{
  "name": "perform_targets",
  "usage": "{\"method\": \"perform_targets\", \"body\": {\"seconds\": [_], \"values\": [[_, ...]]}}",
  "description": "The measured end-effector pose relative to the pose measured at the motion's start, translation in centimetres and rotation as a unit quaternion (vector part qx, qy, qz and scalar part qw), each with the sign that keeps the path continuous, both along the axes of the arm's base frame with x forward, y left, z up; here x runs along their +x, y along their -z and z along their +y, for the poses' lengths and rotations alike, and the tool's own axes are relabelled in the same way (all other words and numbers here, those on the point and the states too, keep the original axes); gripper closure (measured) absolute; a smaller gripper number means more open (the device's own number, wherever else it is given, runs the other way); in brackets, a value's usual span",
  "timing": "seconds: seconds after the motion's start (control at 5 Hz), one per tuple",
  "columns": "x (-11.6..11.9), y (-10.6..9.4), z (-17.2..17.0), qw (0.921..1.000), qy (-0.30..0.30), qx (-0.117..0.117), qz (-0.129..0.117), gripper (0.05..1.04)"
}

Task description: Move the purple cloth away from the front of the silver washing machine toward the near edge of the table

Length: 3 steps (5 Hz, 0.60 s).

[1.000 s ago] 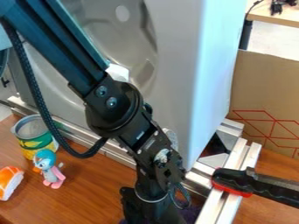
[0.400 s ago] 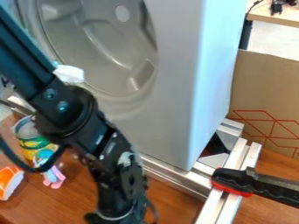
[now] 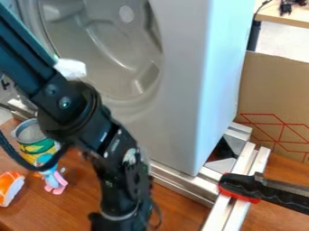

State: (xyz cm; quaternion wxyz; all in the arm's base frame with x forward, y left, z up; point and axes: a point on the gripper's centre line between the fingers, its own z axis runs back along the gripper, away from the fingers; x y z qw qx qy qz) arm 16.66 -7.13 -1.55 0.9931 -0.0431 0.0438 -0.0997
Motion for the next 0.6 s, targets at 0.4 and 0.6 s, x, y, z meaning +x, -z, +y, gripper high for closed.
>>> {"method": "perform_targets", "body": {"seconds": [0.4, 0.6], "values": [[0.9, -5.0, 0.4, 0.9987, 0.010, 0.003, -0.051, 0.083], [-0.4, -6.1, 0.3, 0.9997, 0.003, -0.013, -0.022, 0.083]]}}
